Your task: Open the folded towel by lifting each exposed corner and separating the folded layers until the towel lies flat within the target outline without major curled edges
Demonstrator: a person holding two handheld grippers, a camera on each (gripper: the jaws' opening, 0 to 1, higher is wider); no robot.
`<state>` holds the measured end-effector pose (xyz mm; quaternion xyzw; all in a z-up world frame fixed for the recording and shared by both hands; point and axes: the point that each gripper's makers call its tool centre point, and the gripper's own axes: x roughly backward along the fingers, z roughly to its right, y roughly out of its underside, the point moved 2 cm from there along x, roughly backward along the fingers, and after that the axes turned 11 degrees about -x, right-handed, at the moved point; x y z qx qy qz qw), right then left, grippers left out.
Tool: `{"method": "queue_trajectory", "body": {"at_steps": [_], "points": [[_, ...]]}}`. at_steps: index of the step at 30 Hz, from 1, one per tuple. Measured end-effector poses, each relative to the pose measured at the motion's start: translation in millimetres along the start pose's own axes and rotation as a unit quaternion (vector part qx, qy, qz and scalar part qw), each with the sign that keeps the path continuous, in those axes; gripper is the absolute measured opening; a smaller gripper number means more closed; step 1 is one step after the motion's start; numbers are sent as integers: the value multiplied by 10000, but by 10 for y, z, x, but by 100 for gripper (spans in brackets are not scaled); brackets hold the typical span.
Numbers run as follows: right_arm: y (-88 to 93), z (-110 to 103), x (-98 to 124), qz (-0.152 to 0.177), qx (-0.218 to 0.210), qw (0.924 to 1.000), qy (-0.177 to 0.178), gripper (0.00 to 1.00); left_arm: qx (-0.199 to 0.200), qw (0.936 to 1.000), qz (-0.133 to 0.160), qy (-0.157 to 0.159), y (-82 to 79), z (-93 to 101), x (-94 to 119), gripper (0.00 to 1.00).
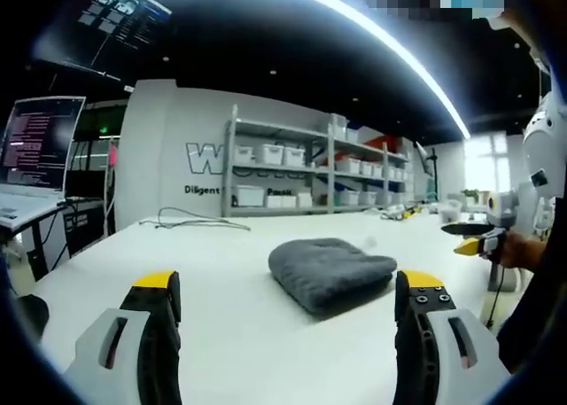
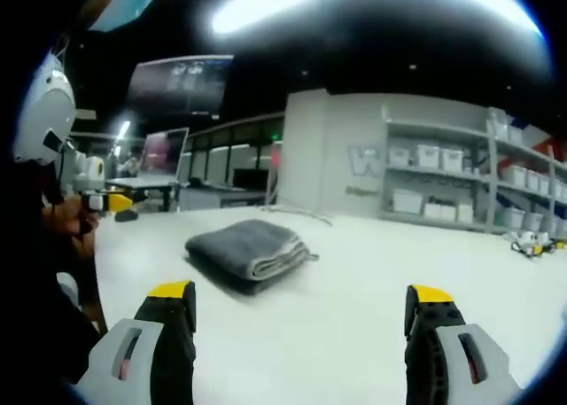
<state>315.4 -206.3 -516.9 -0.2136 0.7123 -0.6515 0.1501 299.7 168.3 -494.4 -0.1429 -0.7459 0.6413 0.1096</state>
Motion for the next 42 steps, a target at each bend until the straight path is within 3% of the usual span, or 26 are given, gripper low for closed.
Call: {"method": "queue_trajectory", "body": {"at_steps": [13,21,29,42], "points": [[-3,23,32,97,-82,9999,42,100,-57,10000,32,-52,15,-46,5,99],[45,24,55,-34,-22,10000,87,100,-247,9990,239,-291,-141,-68,102,95],[-32,-56,29,24,46,10000,18,100,-276,9990,302,-187,-149,-4,55,94],[8,-101,-28,-49,-18,9999,-103,98,-64,9996,270,-105,-101,0,-28,92]]}}
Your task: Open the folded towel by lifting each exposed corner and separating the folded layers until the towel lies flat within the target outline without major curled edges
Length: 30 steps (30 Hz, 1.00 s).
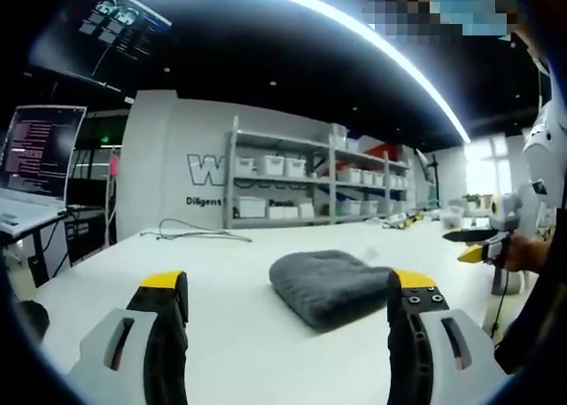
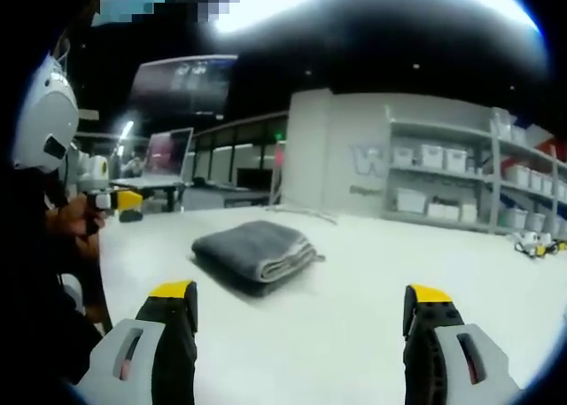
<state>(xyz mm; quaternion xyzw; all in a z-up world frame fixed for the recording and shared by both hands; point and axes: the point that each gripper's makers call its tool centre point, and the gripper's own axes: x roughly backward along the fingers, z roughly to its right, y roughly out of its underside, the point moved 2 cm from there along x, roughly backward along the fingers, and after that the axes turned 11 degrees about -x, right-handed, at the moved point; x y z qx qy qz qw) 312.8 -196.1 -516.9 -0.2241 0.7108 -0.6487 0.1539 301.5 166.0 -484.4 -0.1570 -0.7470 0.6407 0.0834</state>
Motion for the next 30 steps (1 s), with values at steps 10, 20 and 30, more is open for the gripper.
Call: {"method": "queue_trajectory", "body": {"at_steps": [10,20,30], "points": [[35,-78,-80,-37,-6,9999,-94,98,-39,9998,-61,204,-14,51,-53,92],[22,-145,-167,-61,40,9996,-286,96,-103,9996,-40,268,-19,80,-111,91],[38,-192,-233,-156,148,9989,-413,92,-83,9995,-76,311,49,66,-211,84]]}}
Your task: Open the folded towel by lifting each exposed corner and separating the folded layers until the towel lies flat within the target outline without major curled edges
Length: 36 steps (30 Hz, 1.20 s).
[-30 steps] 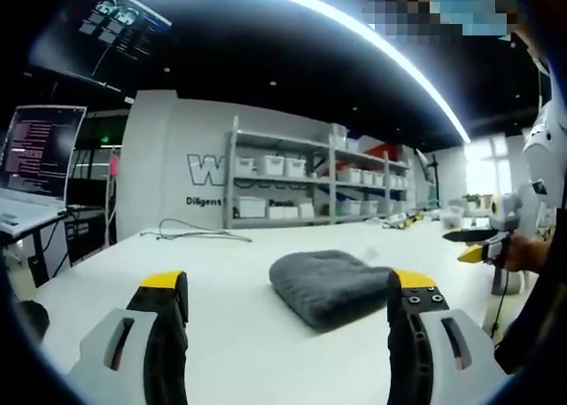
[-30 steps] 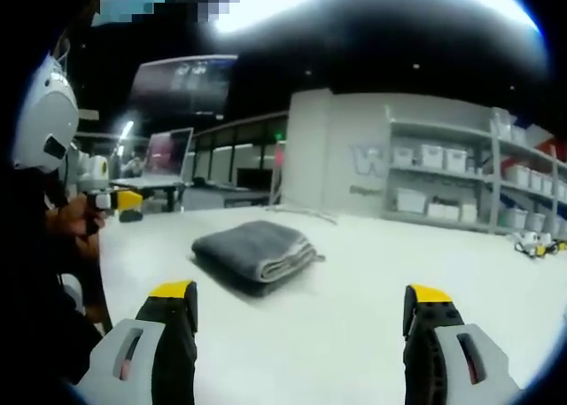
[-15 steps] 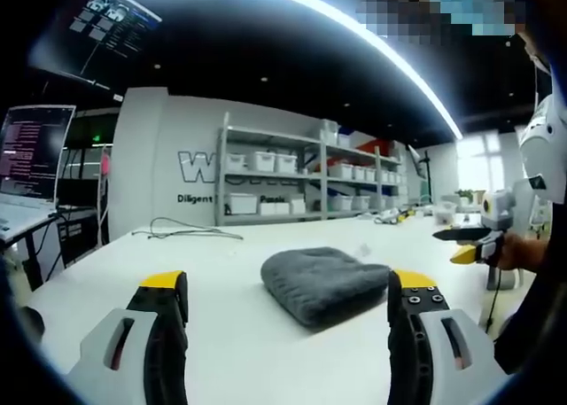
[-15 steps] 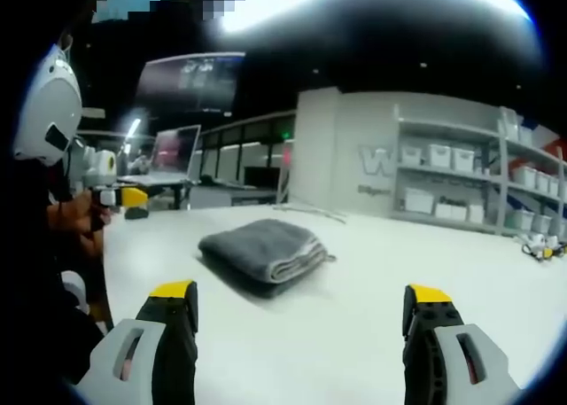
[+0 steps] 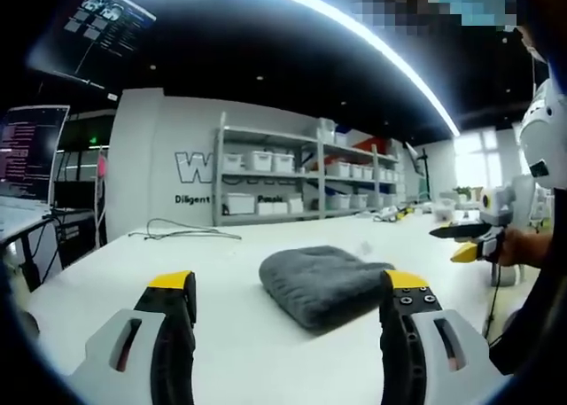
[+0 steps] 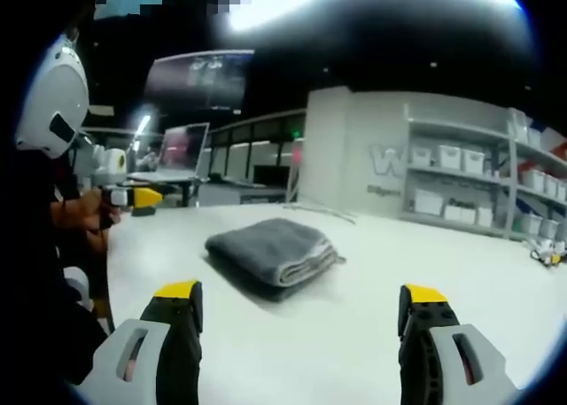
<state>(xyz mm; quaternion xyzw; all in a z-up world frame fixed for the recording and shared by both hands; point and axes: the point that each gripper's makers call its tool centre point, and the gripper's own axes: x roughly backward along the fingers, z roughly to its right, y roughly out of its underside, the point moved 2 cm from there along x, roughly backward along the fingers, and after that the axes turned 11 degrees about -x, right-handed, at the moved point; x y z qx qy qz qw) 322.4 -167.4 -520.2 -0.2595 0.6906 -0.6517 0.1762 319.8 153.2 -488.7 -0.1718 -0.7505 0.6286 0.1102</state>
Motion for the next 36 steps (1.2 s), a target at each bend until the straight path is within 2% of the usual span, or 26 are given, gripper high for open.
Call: {"method": "queue_trajectory", "body": {"at_steps": [13,21,28,32,36], "points": [[25,16,-71,-74,25,10000,-45,91,-147,9997,-154,96,41,18,-108,83],[81,20,-96,-135,2,9999,-74,91,-245,9991,-248,254,59,108,-221,82],[105,29,-97,-153,2,9999,-19,91,-315,9984,-148,442,-21,225,-330,82],[84,15,-90,-144,69,9999,1,92,-592,9961,-273,595,-43,283,-392,82],[81,-17,-77,-153,97,9998,-23,93,-590,9955,-298,680,-64,311,-429,86]]}}
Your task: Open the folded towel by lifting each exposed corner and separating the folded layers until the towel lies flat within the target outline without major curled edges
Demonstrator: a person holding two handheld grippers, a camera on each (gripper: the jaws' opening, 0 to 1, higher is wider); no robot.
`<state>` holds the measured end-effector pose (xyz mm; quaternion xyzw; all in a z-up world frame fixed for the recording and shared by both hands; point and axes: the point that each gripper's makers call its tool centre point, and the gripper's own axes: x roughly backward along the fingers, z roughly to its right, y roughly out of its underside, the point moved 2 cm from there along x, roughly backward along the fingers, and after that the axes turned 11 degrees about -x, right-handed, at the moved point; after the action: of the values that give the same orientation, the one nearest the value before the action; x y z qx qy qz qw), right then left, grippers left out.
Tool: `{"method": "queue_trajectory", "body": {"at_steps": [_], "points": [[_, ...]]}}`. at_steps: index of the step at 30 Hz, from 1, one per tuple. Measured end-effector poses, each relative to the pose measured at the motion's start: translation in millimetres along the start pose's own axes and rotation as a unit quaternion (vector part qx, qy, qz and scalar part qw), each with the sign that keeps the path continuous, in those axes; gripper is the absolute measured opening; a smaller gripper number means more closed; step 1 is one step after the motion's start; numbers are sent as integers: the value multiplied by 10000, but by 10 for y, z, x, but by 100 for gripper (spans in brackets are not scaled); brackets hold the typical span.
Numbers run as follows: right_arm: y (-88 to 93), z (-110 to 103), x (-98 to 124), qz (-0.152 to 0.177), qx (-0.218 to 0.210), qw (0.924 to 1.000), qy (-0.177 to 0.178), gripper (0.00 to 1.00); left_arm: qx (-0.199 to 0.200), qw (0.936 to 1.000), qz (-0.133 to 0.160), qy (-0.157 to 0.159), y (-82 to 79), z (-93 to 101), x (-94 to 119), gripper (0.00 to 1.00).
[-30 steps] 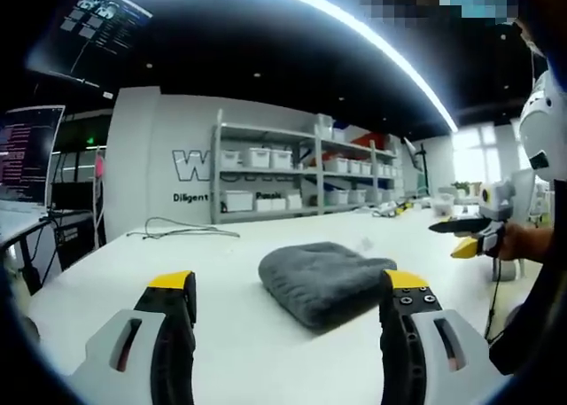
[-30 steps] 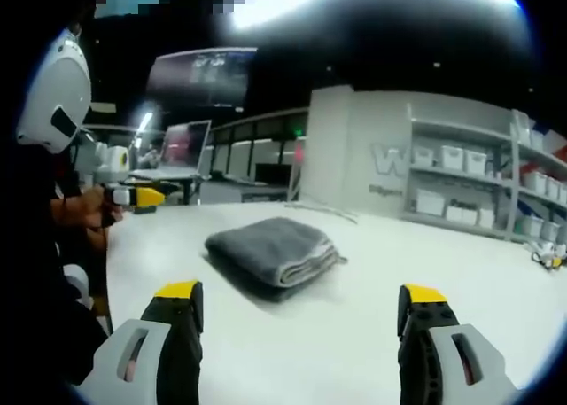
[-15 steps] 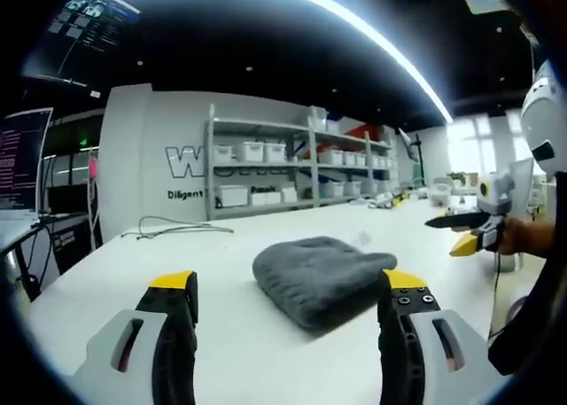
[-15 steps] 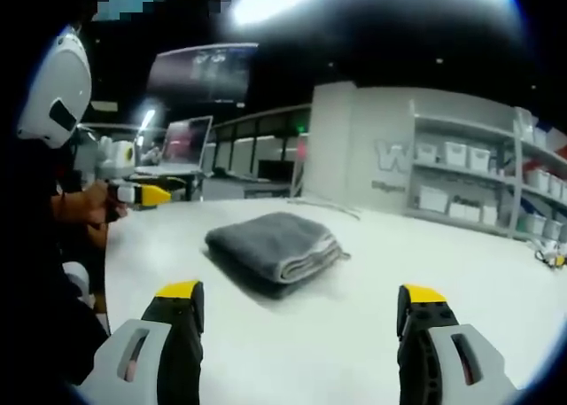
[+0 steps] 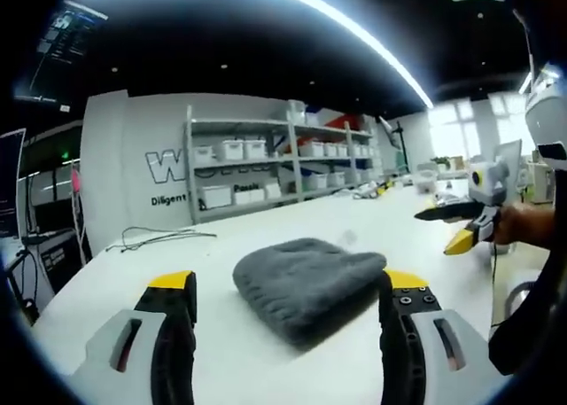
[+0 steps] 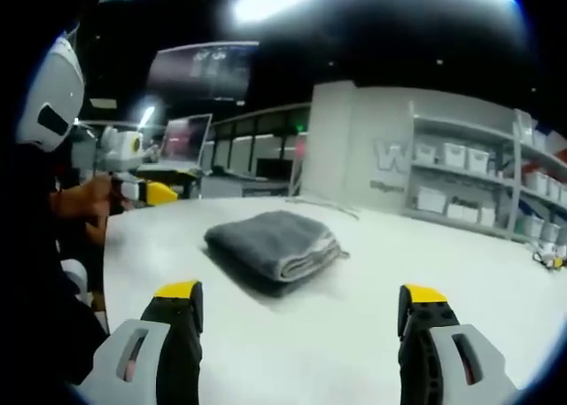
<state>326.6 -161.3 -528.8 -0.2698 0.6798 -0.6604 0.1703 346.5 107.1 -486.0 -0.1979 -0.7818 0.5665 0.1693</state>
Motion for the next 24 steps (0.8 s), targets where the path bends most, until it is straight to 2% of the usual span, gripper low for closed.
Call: {"method": "queue_trajectory", "body": {"at_steps": [9,21,24], "points": [[57,-32,34,-84,-11,10000,-4,99,-67,9999,-52,118,-23,49,-56,90],[111,-97,44,-70,-161,9998,-88,100,-156,9995,-150,229,-52,112,-203,93],[110,-97,49,-15,-257,9996,-76,100,-230,9994,-96,221,-99,113,-216,94]]}}
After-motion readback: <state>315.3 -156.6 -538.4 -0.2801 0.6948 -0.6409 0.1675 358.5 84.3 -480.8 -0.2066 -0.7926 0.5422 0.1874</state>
